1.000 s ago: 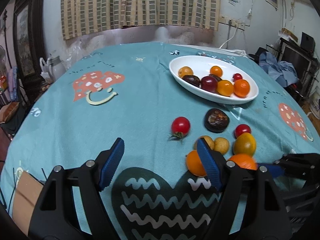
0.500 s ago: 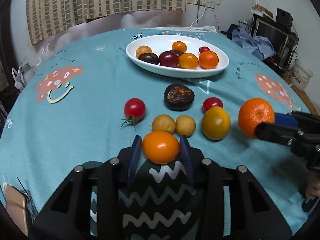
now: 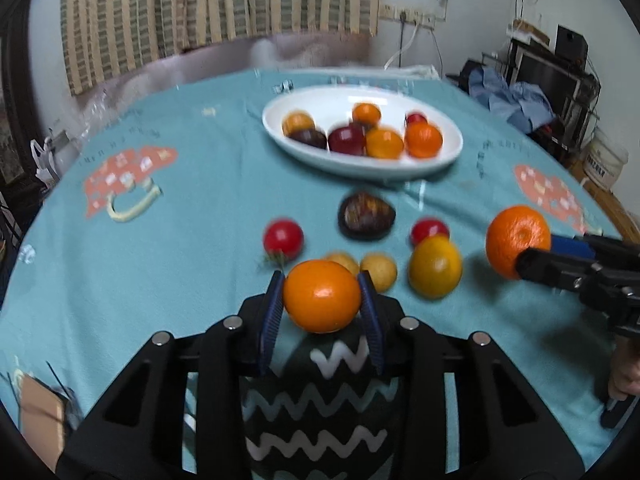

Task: Organize fruits
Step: 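Carry both mandarins onto the white plate and open both grippers, then grasp a red cherry tomato with the left gripper, then grasp another red cherry tomato with the right gripper while the left holds its tomato, then lower both red tomatoes onto the white plate and open both grippers, then grasp a small yellow fruit with the left gripper while the right grasps the large yellow citrus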

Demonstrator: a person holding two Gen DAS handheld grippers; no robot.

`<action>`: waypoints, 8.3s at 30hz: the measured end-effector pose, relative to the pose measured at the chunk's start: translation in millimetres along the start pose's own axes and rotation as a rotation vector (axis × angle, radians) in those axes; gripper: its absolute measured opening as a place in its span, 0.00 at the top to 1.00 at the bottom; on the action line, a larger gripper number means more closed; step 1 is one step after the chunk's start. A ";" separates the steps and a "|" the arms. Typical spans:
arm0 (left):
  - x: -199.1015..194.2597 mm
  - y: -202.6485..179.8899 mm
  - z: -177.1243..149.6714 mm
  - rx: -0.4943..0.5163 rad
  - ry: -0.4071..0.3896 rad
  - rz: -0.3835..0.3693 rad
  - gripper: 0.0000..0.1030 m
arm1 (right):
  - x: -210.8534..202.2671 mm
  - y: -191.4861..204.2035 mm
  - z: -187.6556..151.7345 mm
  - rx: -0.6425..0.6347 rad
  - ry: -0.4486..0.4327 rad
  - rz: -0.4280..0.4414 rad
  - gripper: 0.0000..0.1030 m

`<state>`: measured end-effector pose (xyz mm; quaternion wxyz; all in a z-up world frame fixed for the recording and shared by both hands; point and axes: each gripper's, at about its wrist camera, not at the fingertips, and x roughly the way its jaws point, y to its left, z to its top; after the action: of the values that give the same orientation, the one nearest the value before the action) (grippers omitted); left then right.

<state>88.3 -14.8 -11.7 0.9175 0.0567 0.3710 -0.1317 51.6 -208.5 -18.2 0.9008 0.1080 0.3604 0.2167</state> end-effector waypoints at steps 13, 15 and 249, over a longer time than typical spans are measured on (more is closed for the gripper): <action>56.9 -3.0 136.0 -0.027 -0.022 0.006 0.64 | 20.8 -45.2 112.9 0.011 -0.085 -0.178 0.67; 81.5 -6.7 147.8 -0.029 -0.004 0.008 0.64 | 42.6 -56.4 121.0 0.030 -0.062 -0.186 0.67; 58.9 -6.9 10.3 0.037 0.120 -0.098 0.62 | 41.7 2.8 20.9 -0.036 0.084 -0.011 0.62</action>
<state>133.9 -35.3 -45.4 0.8849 0.0629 0.4250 -0.1797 92.3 -187.3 -27.3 0.8878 0.0809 0.3947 0.2226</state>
